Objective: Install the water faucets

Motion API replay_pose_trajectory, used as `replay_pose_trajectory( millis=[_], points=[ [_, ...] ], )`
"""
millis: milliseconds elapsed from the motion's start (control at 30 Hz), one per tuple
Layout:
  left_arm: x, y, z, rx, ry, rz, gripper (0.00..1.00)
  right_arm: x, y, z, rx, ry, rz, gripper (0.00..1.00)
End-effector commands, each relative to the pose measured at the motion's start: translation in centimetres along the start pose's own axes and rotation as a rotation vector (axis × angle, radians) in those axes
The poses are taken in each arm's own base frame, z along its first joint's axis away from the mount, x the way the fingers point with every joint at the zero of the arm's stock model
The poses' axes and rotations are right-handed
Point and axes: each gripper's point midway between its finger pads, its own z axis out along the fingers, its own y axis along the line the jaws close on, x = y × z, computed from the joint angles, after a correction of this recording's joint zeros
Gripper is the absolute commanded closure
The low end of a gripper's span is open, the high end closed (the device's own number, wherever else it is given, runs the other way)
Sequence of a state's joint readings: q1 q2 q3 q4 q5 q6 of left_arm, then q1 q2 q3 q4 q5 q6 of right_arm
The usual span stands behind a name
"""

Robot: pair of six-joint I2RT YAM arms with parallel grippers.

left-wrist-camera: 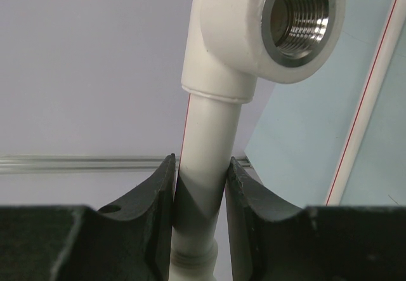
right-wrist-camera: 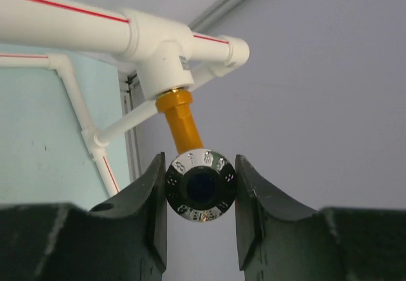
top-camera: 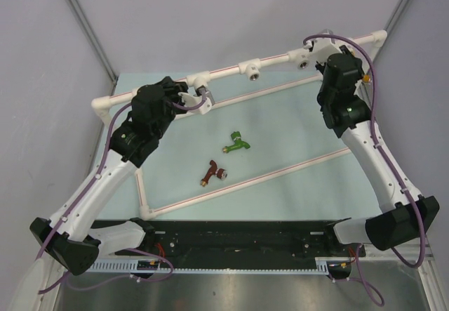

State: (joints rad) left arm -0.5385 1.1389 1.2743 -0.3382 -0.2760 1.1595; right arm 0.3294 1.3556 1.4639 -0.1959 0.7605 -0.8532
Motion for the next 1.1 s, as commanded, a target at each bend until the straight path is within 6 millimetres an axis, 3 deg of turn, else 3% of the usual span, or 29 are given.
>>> replay_pose_trajectory(
  millis=[0, 33, 133, 300, 433, 567, 600, 733, 833, 900, 1067],
  points=[
    [2.2, -0.8, -0.6, 0.022, 0.094, -0.080, 1.00, 0.0, -5.7, -1.4, 0.109, -0.060, 0.255, 0.81],
    [2.1, -0.7, -0.6, 0.021, 0.092, -0.078, 1.00, -0.1, -6.2, -1.4, 0.103, -0.071, 0.288, 0.89],
    [2.2, -0.7, -0.6, 0.021, 0.095, -0.080, 1.00, 0.8, -6.7, -0.8, 0.060, -0.077, 0.404, 0.88],
    [2.2, -0.8, -0.6, 0.023, 0.093, -0.080, 1.00, 2.9, -6.8, 1.0, 0.017, -0.056, 0.548, 0.78],
    [2.1, -0.7, -0.7, 0.020, 0.091, -0.081, 1.00, 4.4, -6.5, 2.8, -0.013, -0.033, 0.644, 0.51],
    [2.2, -0.7, -0.7, 0.021, 0.092, -0.079, 1.00, 5.4, -6.3, 4.2, -0.094, -0.044, 0.805, 0.45],
    [2.1, -0.8, -0.6, 0.022, 0.091, -0.079, 1.00, 6.9, -7.2, 4.8, -0.079, -0.026, 0.838, 0.44],
    [2.1, -0.8, -0.6, 0.023, 0.089, -0.080, 1.00, 8.9, -5.9, 6.2, -0.175, 0.019, 1.003, 0.41],
    [2.1, -0.9, -0.5, 0.026, 0.093, -0.079, 1.00, 9.7, -4.3, 6.9, -0.221, 0.063, 1.019, 0.39],
    [2.2, -0.9, -0.5, 0.026, 0.093, -0.079, 1.00, 9.7, -3.7, 7.1, -0.248, 0.068, 1.028, 0.37],
    [2.2, -1.0, -0.4, 0.029, 0.096, -0.078, 1.00, 7.3, -5.2, 5.7, -0.264, -0.024, 1.056, 0.33]
  ],
)
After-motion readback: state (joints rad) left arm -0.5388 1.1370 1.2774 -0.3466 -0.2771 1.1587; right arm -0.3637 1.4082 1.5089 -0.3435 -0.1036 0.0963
